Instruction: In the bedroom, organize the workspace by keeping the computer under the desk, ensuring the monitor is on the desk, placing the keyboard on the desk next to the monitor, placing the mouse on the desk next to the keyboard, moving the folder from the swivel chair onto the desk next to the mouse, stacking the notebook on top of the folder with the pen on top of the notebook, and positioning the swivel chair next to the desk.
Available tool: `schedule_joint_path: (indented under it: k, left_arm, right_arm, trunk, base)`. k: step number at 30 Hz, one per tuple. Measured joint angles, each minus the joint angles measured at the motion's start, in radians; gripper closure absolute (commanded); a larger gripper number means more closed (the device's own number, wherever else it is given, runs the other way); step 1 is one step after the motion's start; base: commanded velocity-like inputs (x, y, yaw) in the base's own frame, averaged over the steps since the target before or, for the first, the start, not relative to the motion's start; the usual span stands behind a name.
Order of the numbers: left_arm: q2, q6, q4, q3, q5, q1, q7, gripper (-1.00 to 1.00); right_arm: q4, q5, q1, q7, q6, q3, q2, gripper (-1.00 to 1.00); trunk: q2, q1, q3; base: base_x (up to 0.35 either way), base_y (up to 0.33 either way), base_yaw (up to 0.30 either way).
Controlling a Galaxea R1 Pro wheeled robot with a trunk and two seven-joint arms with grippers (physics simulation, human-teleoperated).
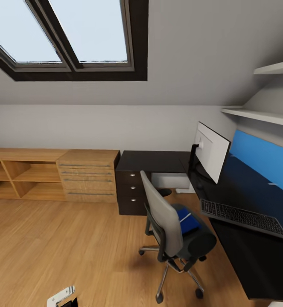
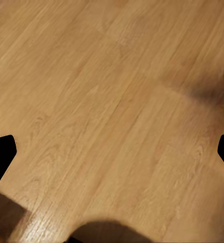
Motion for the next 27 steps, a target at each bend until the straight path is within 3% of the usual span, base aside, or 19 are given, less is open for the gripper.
schedule_joint_path:
  k: [18,27]
  left_arm:
    - [-0.003,-0.011,0.042,-0.008,-0.002,0.000,-0.001,-1.00]
    - [-0.003,-0.011,0.042,-0.008,0.000,0.000,0.000,-1.00]
  right_arm:
    - [-0.002,0.000,0.000,-0.001,-0.003,0.000,-0.003,-1.00]
    - [-0.003,0.000,0.000,-0.001,-0.003,0.000,-0.003,-1.00]
  trunk:
    - [-0.126,0.069,-0.058]
    - [-0.189,0.104,-0.086]
  base:
    - [-0.001,0.000,0.048]
    - [-0.259,0.000,0.000]
